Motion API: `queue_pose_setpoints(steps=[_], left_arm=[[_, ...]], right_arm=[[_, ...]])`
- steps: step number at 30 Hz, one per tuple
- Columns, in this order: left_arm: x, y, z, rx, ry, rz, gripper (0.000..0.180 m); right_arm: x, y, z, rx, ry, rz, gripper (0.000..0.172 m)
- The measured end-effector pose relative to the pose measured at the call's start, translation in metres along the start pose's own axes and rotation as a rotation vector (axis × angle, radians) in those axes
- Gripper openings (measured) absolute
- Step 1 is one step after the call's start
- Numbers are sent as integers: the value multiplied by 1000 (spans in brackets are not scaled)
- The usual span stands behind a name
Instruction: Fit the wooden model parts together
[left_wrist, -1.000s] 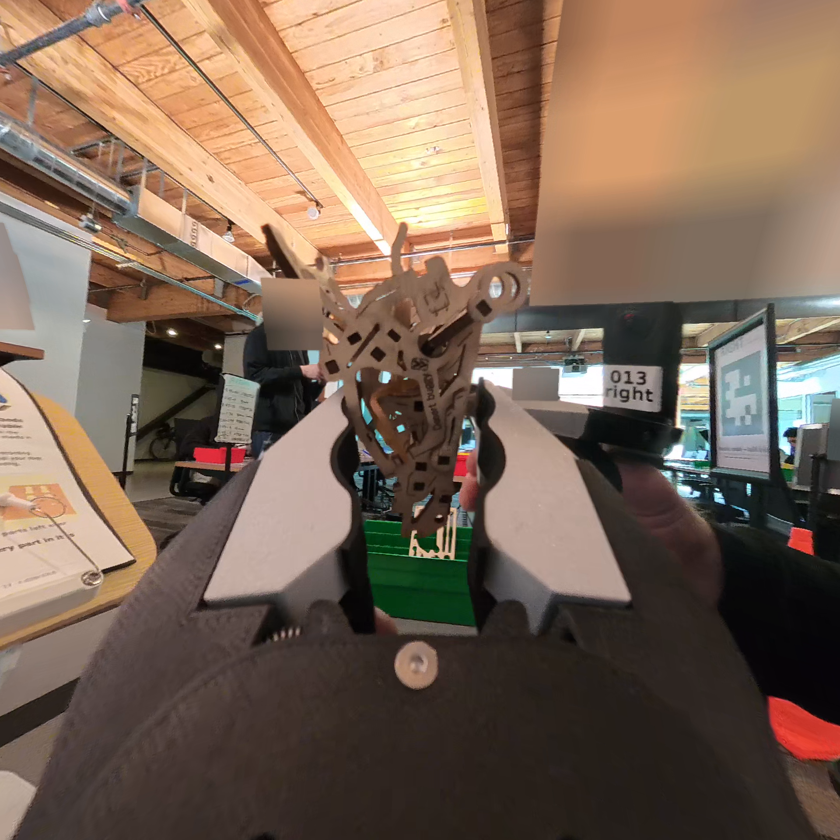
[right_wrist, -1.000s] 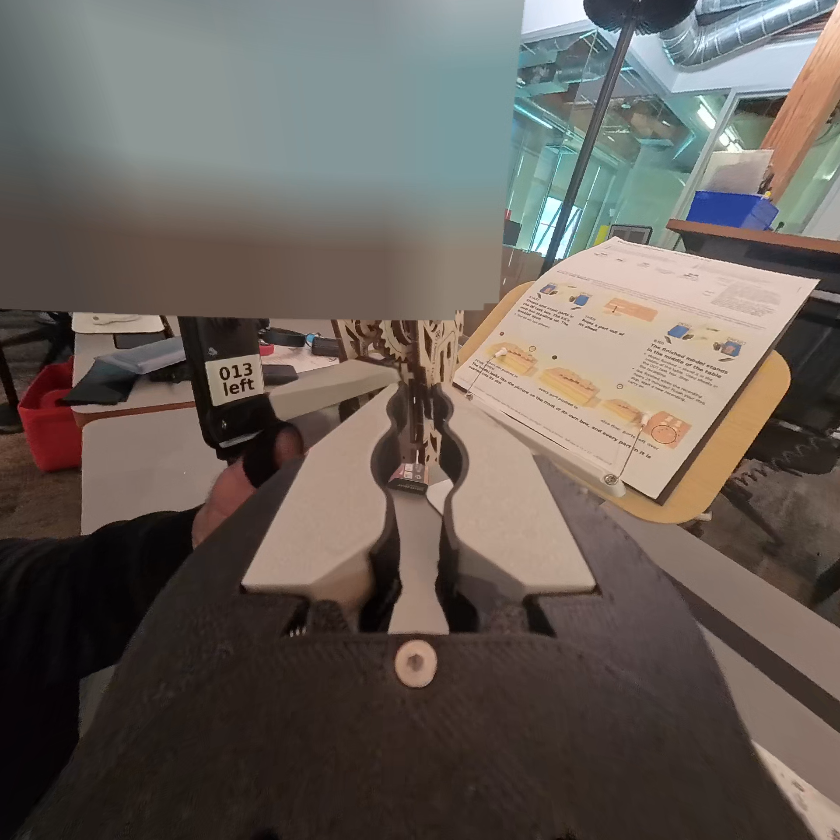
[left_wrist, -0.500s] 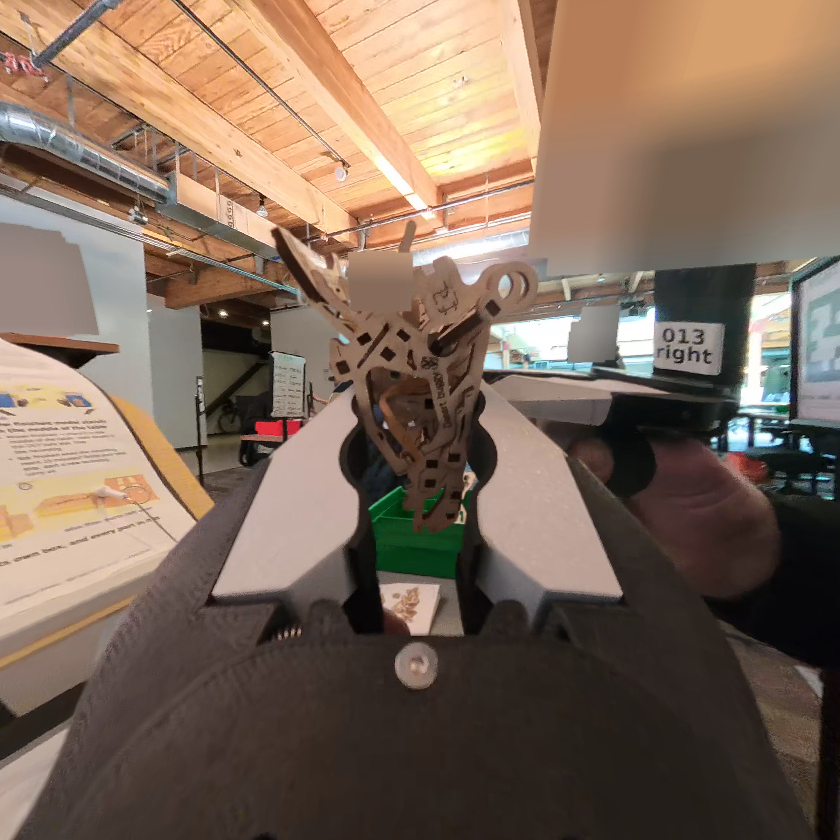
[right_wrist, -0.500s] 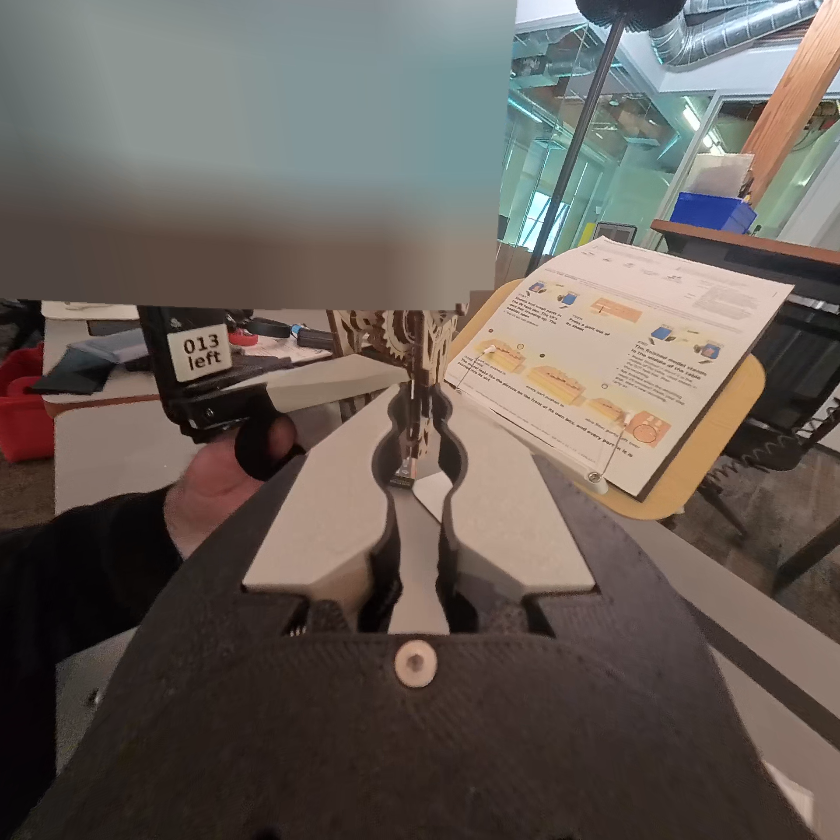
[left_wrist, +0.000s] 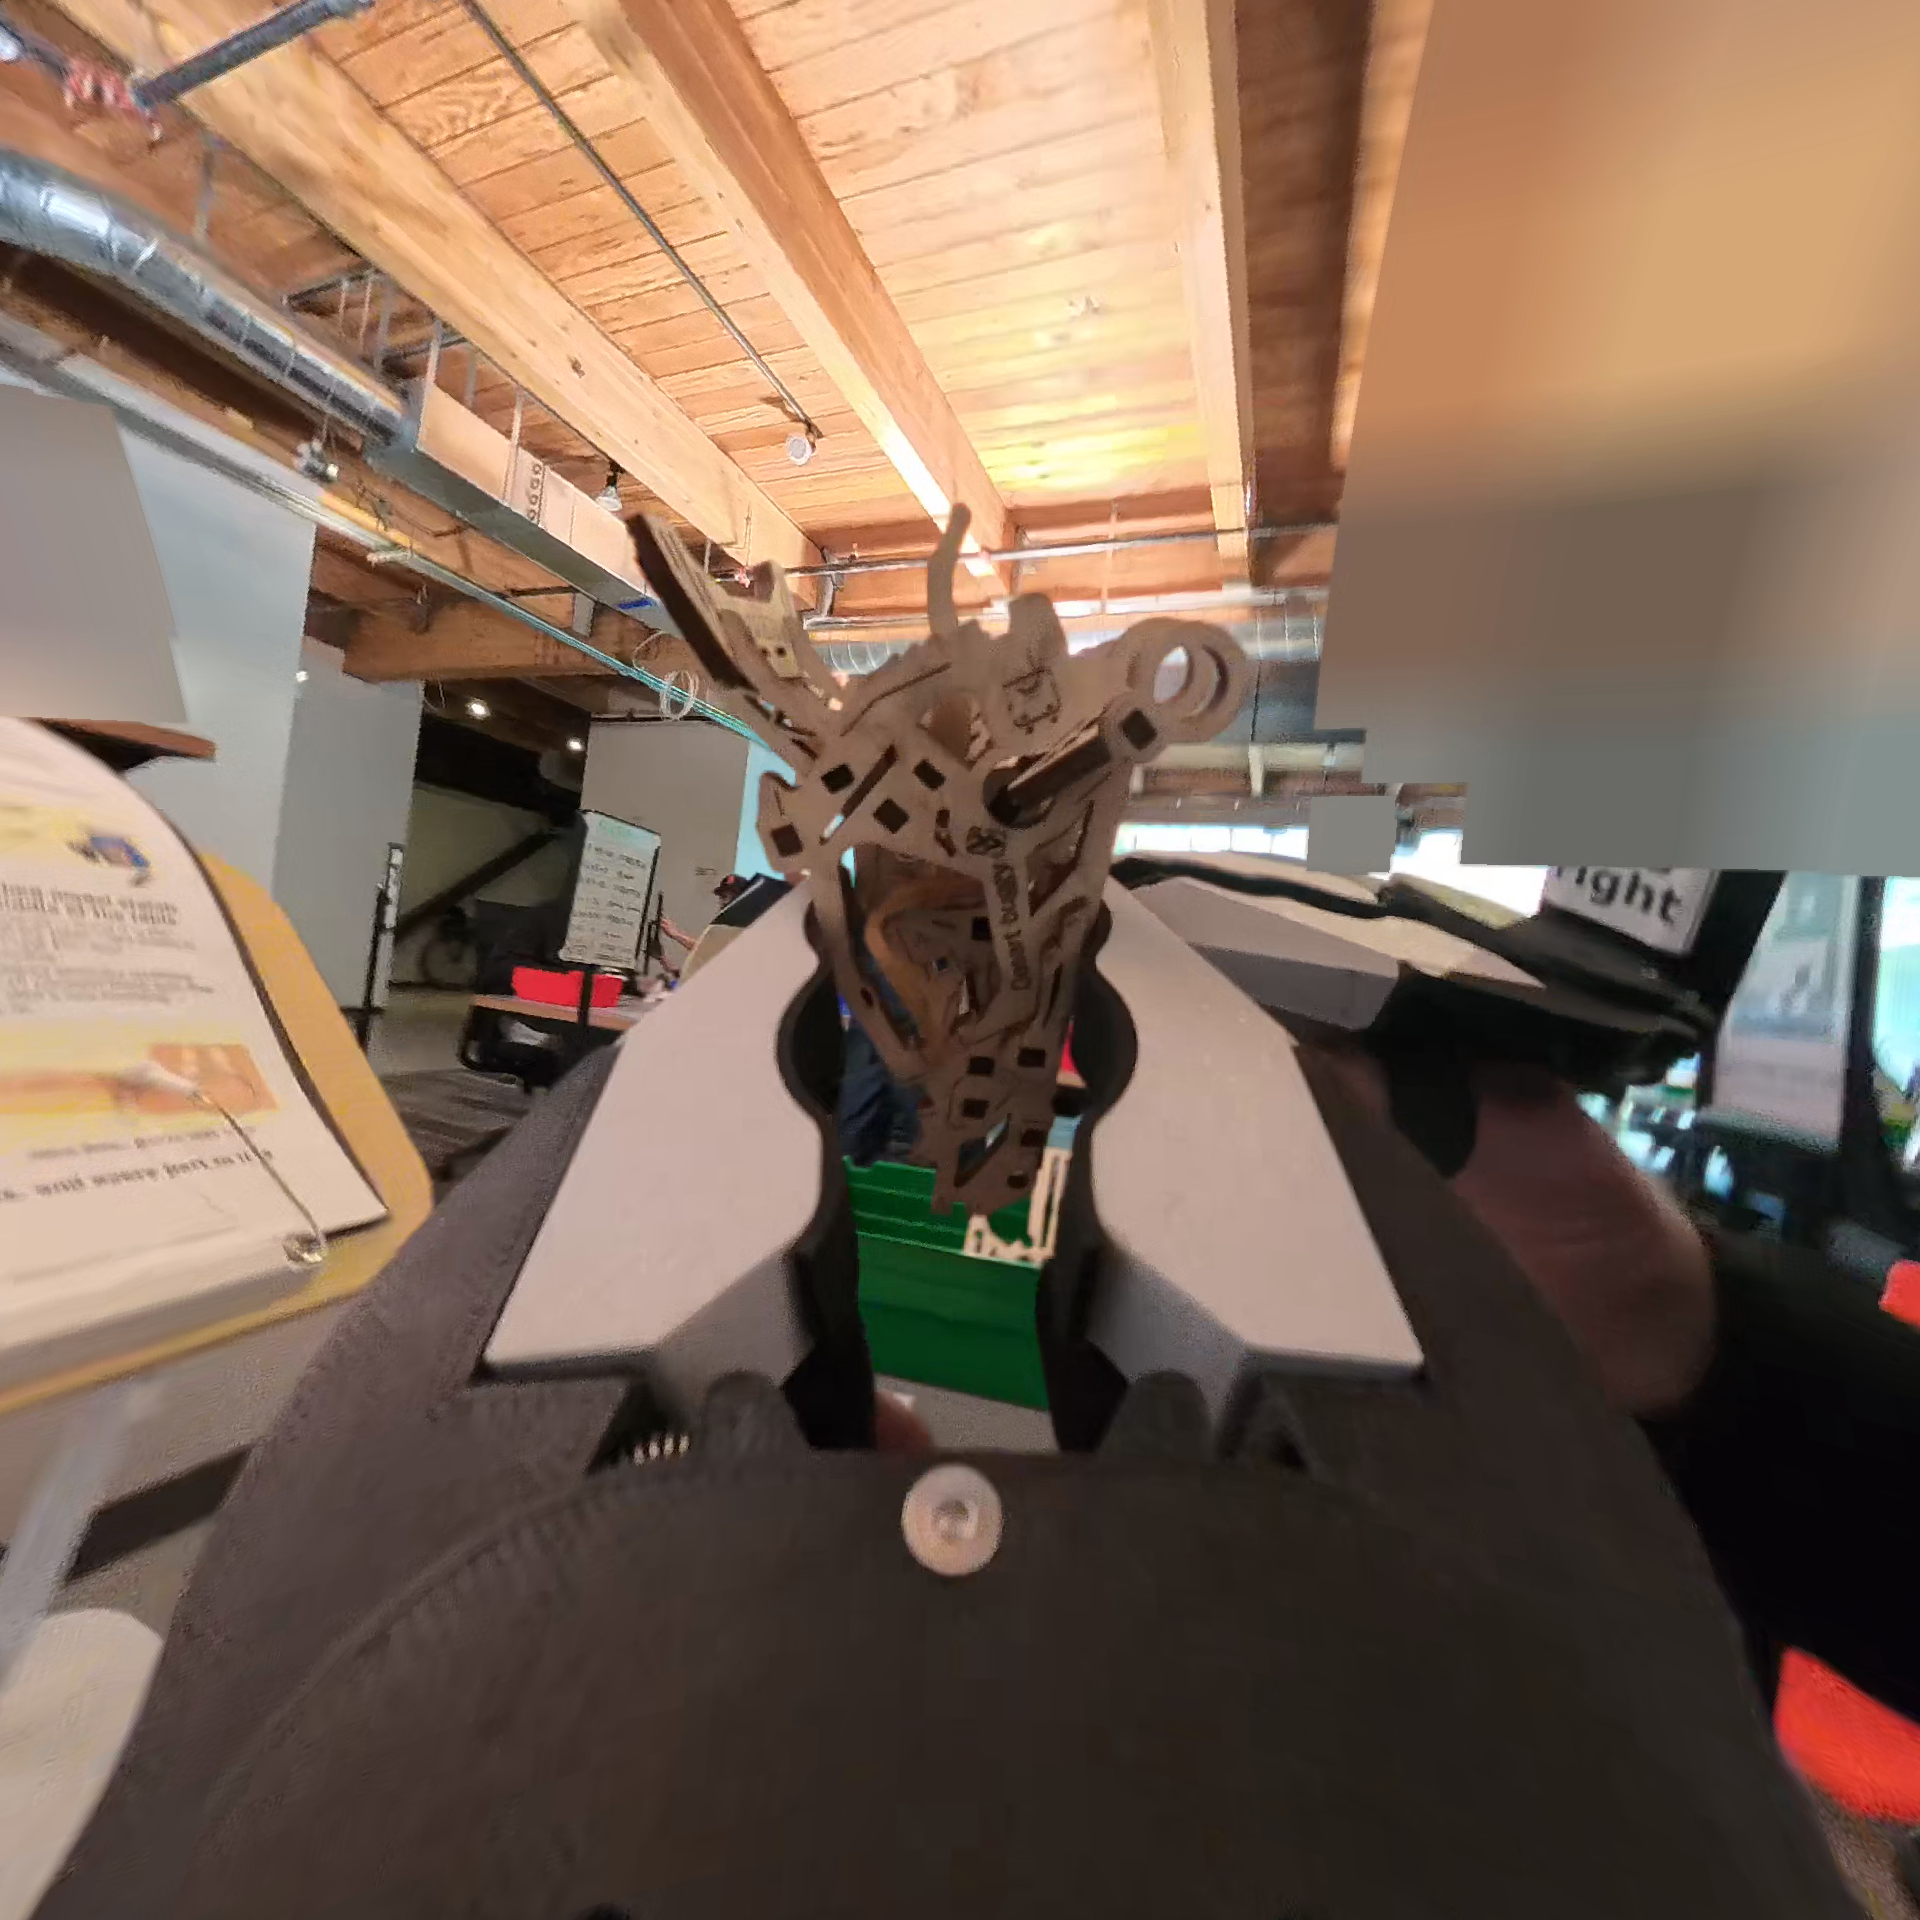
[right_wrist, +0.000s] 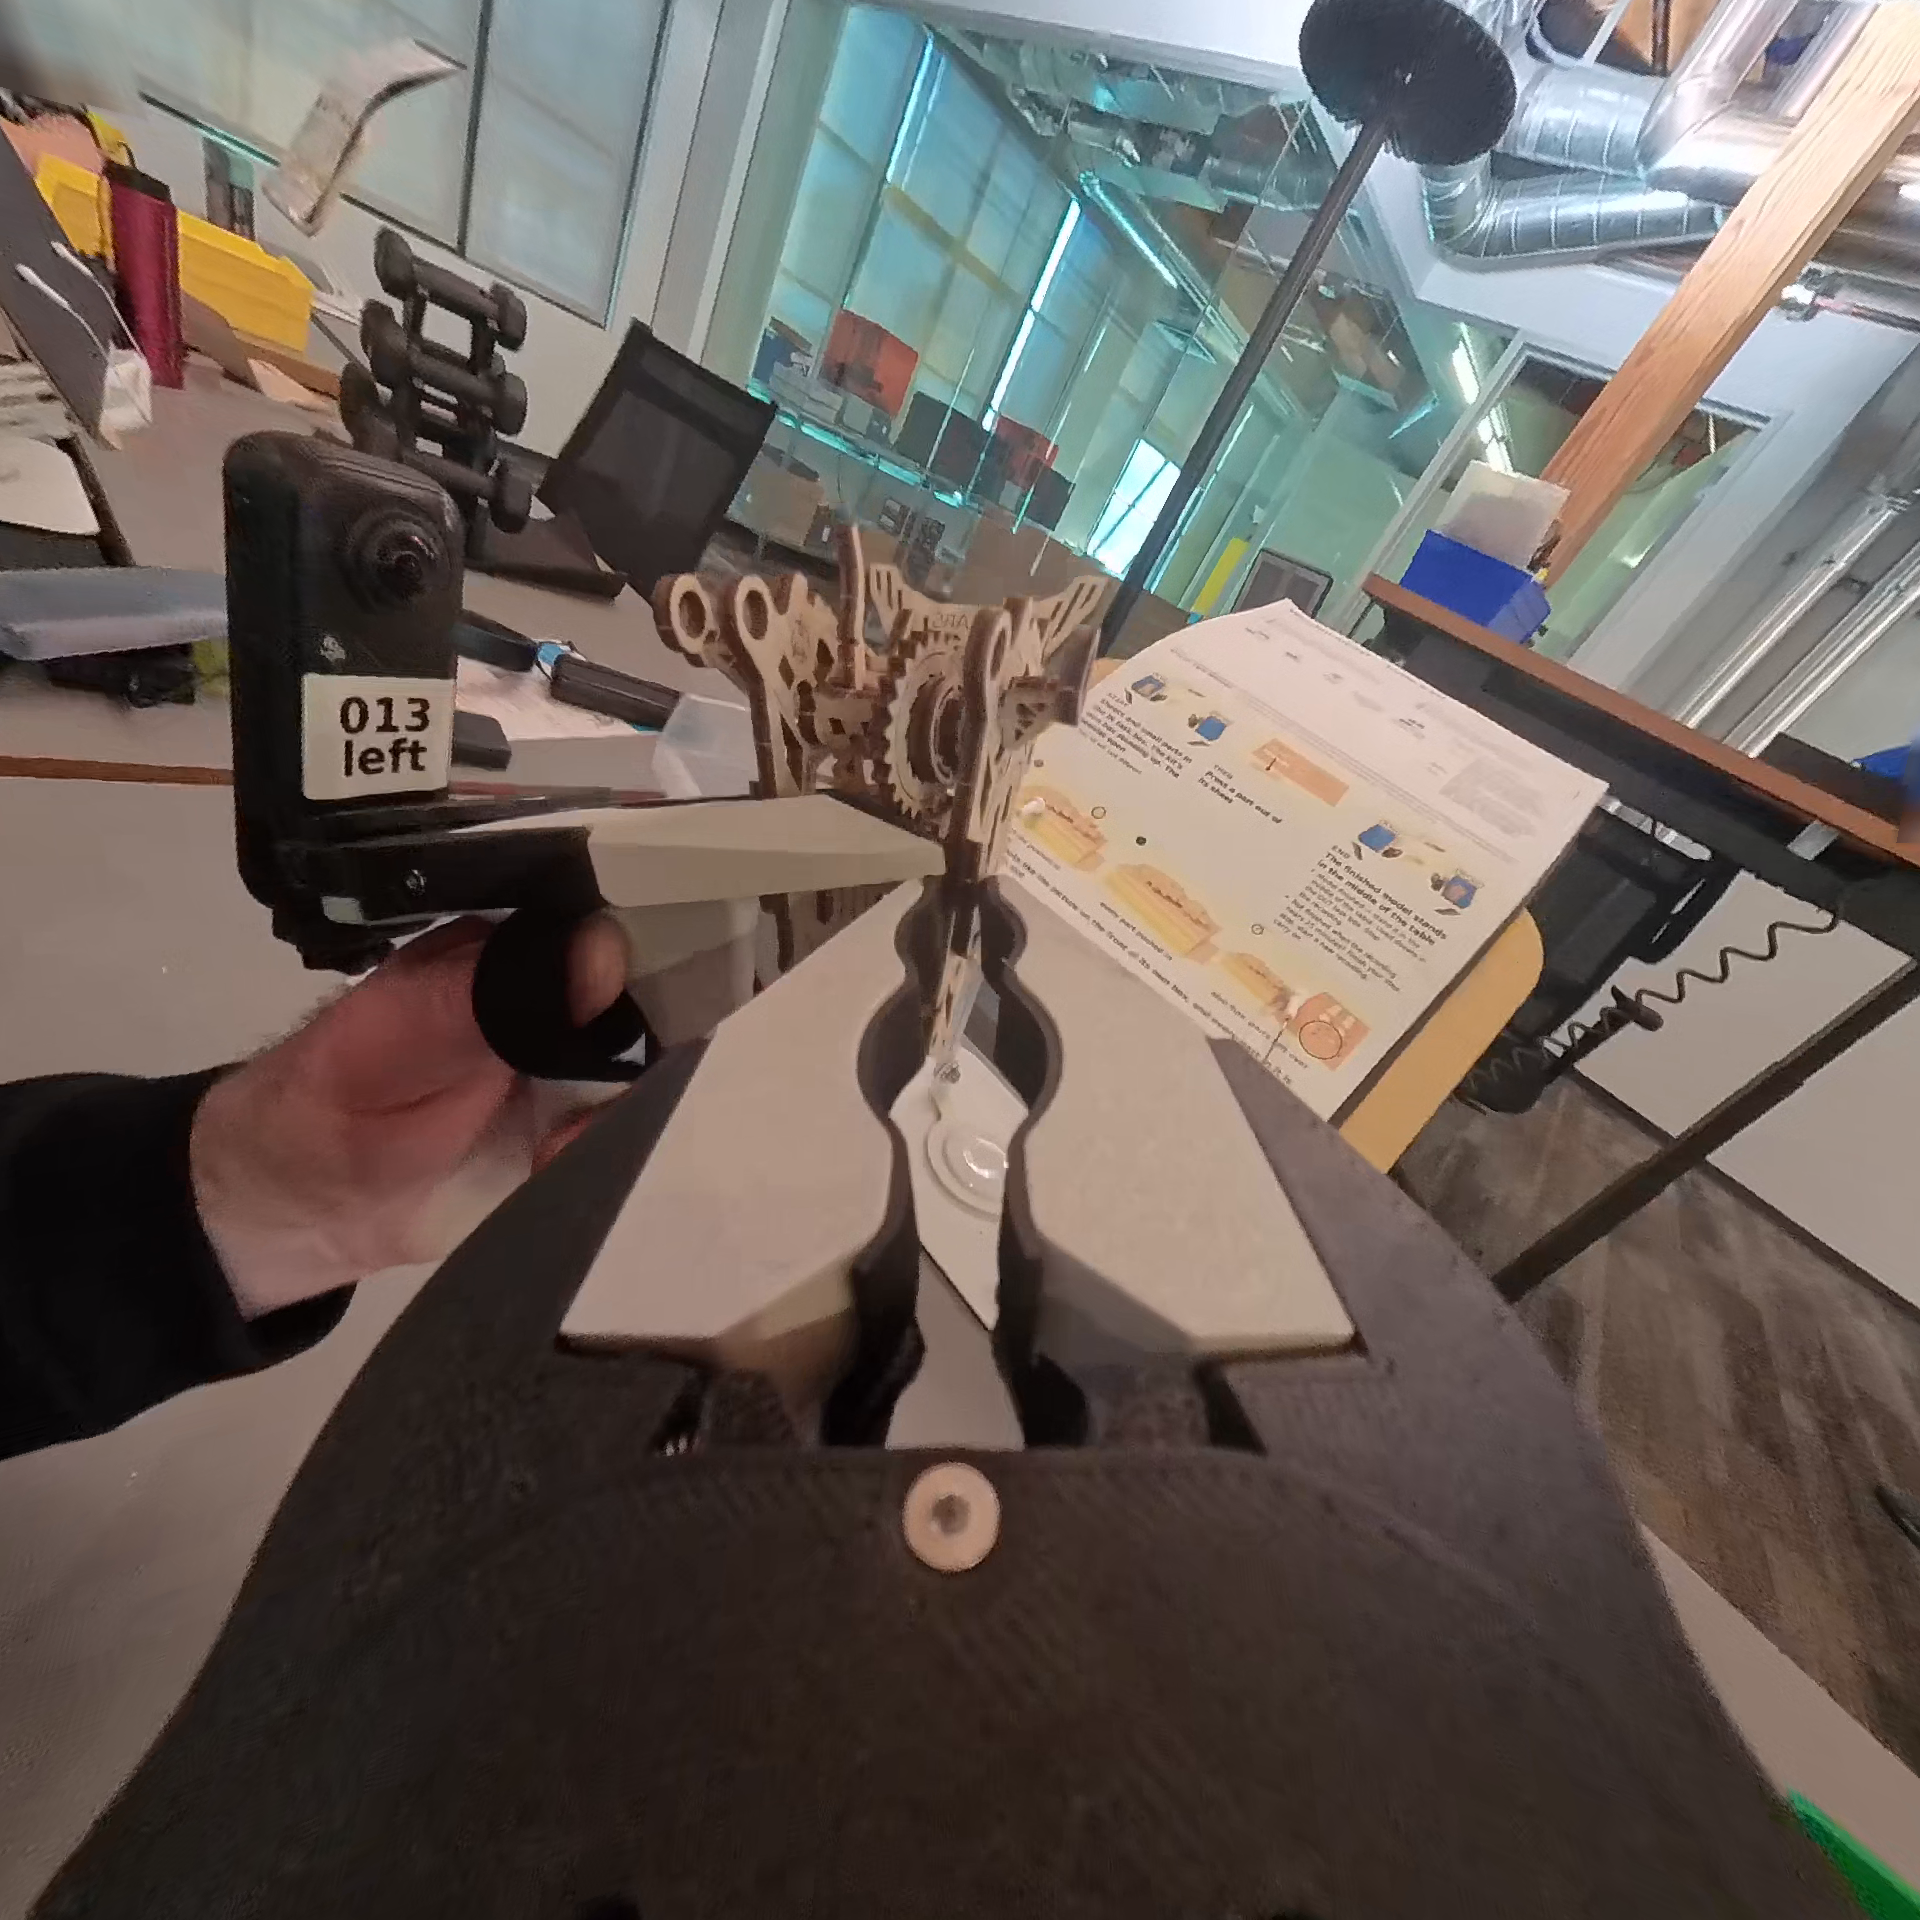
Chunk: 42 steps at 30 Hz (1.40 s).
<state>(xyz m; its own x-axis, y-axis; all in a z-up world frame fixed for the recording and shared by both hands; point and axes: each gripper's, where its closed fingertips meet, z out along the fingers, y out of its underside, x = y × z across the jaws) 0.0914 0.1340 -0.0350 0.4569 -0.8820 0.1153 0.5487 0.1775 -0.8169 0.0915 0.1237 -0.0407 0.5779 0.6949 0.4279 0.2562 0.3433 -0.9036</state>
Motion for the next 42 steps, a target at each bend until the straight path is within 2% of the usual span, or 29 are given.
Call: queue_pose_setpoints(steps=[1, 3, 4, 11, 19, 25, 28, 34, 36, 39, 42], left_arm=[[-5, 2, 1, 13, -14, -58, 39], [-11, 3, 2, 44, -5, -187, 40], [-13, 2, 1, 67, -5, -241, 40], [-20, 15, 7, 92, -44, -417, 39], [-22, 21, 7, 134, 2, -596, 40], [-27, 24, 6, 159, 22, -706, 40], [-23, 27, 7, 147, 83, -762, 39], [-15, 29, 8, 113, 111, -731, 39], [-13, 30, 9, 94, 106, -705, 40], [-10, 33, 10, 61, 100, -673, 40], [-9, 34, 9, 45, 97, -653, 40]], right_arm=[[0, 2, 2, -15, -6, 4, 6], [-2, 9, 2, -35, -21, 16, 33], [-3, 12, 2, -50, -27, 10, 39], [-9, 14, 10, -106, 56, -170, 58], [-14, 23, 12, -147, 40, -196, 62], [-12, 29, 10, -160, 18, -188, 58], [-12, 27, 8, -143, -6, -148, 53], [-12, 27, 7, -119, -38, -116, 58], [-11, 27, 6, -122, -26, -145, 54], [-12, 29, 6, -146, -11, -197, 62], [-14, 30, 5, -170, -29, -219, 62]])
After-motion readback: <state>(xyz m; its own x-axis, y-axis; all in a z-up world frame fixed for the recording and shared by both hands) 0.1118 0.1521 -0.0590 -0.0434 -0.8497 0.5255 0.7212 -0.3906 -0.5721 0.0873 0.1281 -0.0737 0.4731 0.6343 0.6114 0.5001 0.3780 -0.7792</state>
